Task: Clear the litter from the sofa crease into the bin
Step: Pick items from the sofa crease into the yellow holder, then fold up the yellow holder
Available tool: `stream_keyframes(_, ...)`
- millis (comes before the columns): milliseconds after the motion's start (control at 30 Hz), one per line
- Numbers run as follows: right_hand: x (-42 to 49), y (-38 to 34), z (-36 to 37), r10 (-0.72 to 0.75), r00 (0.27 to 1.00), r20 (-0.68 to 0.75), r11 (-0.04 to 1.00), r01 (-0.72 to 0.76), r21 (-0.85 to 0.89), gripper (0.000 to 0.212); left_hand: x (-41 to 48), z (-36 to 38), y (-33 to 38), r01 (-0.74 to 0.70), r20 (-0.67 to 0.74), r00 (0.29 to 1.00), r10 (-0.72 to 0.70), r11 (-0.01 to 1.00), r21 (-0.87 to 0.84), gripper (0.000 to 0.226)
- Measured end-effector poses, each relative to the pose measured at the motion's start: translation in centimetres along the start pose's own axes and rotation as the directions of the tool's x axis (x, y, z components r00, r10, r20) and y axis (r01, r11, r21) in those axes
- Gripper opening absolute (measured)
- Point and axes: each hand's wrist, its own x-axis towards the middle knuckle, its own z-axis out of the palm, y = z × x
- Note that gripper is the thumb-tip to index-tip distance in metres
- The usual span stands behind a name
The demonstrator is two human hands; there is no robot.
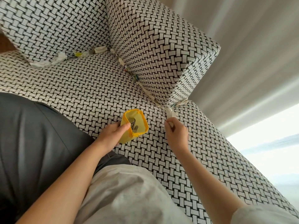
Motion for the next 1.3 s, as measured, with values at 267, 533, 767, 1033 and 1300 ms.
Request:
stream_keyframes(267, 2.7, -4.3, 1.9, 0.147, 0.989, -0.022, 0.955, -0.136, 0.263, 0.014, -0.2, -0.1, 0.2, 0.004, 0.021, 1.000, -0.004, 1.000, -0.010, 0.058)
stream_keyframes(533, 1.4, -8.2, 1.5, -0.113, 0.971, 0.210, 0.981, 0.075, 0.180, 0.004, -0.3, 0.0, 0.8, 0.053, 0.043, 0.998, -0.050, 0.997, -0.060, 0.046)
stream_keyframes(767, 1.3, -9.7, 1.4, -0.288, 0.932, 0.221, 0.951, 0.250, 0.183, 0.008, -0.6, -0.2, 1.2, 0.075, 0.031, 0.997, -0.073, 0.996, -0.058, 0.062)
stream_keyframes(1033, 1.5, -7.9, 1.6, -0.213, 0.966, 0.148, 0.971, 0.193, 0.137, 0.027, -0.4, -0.4, 1.3, 0.112, -0.038, 0.992, -0.121, 0.976, -0.185, 0.034)
stream_keyframes(1300, 4.2, -10.8, 4.5, -0.190, 0.856, 0.481, 0.981, 0.181, 0.066, 0.043, 0.4, -1.9, 1.0, -0.097, -0.357, 0.930, -0.088, 0.878, -0.469, 0.030)
